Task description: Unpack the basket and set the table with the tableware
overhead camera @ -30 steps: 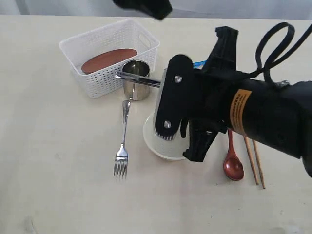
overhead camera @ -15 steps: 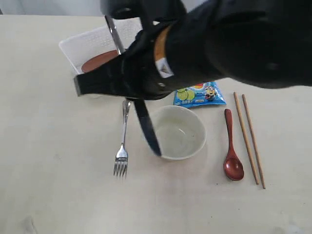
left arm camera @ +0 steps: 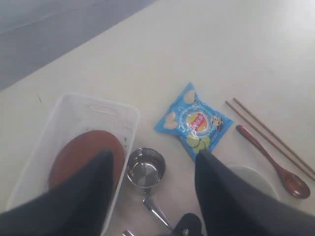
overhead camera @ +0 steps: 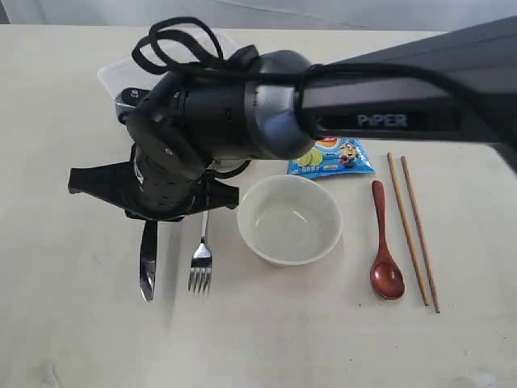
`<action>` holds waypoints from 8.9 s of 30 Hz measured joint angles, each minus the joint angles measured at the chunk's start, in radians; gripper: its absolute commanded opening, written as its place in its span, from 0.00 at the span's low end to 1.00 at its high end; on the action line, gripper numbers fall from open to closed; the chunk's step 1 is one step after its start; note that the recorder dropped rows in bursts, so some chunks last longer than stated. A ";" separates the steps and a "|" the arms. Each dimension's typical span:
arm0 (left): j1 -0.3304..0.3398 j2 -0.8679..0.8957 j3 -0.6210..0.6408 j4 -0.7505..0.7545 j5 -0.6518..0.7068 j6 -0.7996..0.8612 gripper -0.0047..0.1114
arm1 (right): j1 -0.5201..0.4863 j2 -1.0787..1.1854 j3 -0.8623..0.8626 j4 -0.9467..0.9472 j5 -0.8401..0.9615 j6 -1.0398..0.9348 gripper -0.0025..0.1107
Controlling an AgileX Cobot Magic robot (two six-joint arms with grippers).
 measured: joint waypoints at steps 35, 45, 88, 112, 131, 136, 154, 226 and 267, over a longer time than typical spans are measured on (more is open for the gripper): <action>0.000 0.000 0.000 -0.010 0.008 0.000 0.46 | -0.060 0.107 -0.006 0.052 -0.007 -0.011 0.02; 0.000 0.000 0.000 -0.010 0.008 0.000 0.46 | -0.067 0.107 -0.009 0.051 -0.009 -0.013 0.03; 0.000 -0.028 0.000 -0.014 0.025 0.002 0.46 | -0.389 -0.415 -0.040 -0.130 0.508 -0.520 0.38; 0.000 0.392 0.054 0.467 0.006 0.175 0.46 | -0.777 -0.443 0.153 0.421 0.145 -1.337 0.47; 0.000 0.500 0.078 0.363 -0.032 0.497 0.46 | -0.777 -0.443 0.361 0.421 -0.067 -1.427 0.47; 0.000 0.512 0.078 0.359 -0.012 0.507 0.46 | -0.777 -0.443 0.361 0.421 -0.067 -1.427 0.47; 0.002 0.585 0.078 0.313 -0.015 0.570 0.46 | -0.777 -0.443 0.361 0.425 -0.077 -1.433 0.47; -0.240 0.373 0.078 0.743 -0.091 0.287 0.04 | -0.816 -0.459 0.166 0.517 0.083 -1.439 0.47; -0.729 0.316 0.372 1.720 -0.347 -0.754 0.04 | -1.125 -0.328 0.088 1.104 0.602 -1.622 0.19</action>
